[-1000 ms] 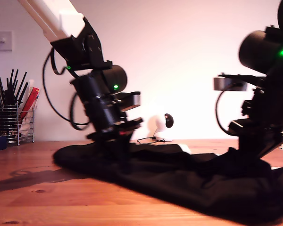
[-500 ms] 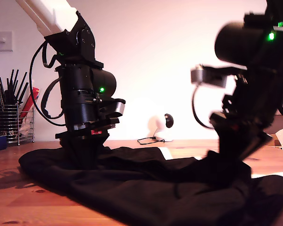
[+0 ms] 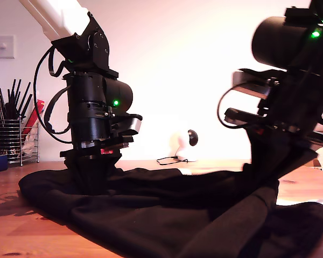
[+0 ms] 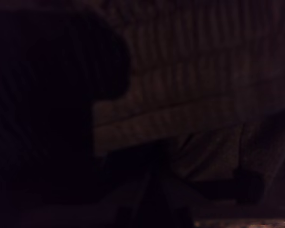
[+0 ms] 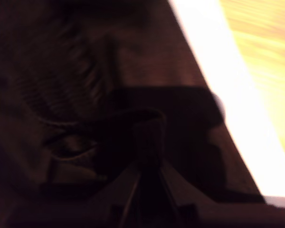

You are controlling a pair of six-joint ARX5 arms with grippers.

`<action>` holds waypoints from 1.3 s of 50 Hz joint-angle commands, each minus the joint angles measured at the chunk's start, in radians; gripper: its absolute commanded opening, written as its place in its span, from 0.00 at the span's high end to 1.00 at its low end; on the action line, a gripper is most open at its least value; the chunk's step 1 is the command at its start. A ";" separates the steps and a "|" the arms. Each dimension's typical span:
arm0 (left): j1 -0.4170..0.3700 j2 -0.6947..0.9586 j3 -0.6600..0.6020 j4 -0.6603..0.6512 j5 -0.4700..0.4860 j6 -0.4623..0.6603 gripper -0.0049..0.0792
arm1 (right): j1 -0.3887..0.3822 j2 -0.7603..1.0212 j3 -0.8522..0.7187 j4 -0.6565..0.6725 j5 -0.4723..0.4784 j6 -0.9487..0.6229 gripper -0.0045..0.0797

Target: Fold the shorts in front of you. After folding it, place it to the left side.

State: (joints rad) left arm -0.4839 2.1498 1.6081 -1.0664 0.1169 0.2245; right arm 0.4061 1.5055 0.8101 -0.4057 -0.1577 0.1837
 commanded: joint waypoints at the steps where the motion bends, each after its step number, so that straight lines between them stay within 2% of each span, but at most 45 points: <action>1: 0.006 0.081 -0.068 -0.005 -0.033 0.009 0.97 | -0.016 -0.005 -0.009 -0.009 0.003 0.031 0.96; 12: 0.006 0.081 -0.068 -0.004 -0.051 0.009 0.97 | -0.070 -0.005 -0.009 -0.061 -0.044 0.124 0.96; 18: 0.006 0.081 -0.068 -0.005 -0.051 0.009 0.97 | -0.105 -0.005 -0.009 -0.056 -0.080 0.242 0.96; 26: 0.005 0.081 -0.068 -0.007 -0.052 0.011 0.97 | -0.143 -0.005 -0.009 -0.069 -0.072 0.368 0.95; 35: 0.005 0.081 -0.068 -0.007 -0.055 0.011 0.97 | -0.152 -0.005 -0.009 -0.095 0.021 0.506 0.82; 43: 0.002 0.081 -0.068 -0.007 -0.058 0.012 0.97 | -0.152 -0.005 -0.010 -0.101 0.048 0.626 0.71; 50: 0.000 0.081 -0.068 -0.006 -0.058 0.012 0.97 | -0.152 -0.005 -0.010 -0.090 0.064 0.589 0.64; 54: -0.001 0.081 -0.068 -0.001 -0.058 0.012 0.97 | -0.152 -0.005 -0.009 -0.074 0.062 0.502 0.59; 58: -0.001 0.081 -0.068 -0.001 -0.058 0.016 0.97 | -0.153 -0.005 -0.008 -0.046 0.055 0.430 0.58; 65: -0.001 0.064 -0.067 0.005 -0.058 0.019 0.97 | -0.150 -0.005 0.020 -0.050 -0.102 0.296 0.58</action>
State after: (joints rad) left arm -0.4919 2.1479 1.6077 -1.0630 0.0933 0.2390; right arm 0.2501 1.5055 0.8104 -0.4541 -0.2237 0.5259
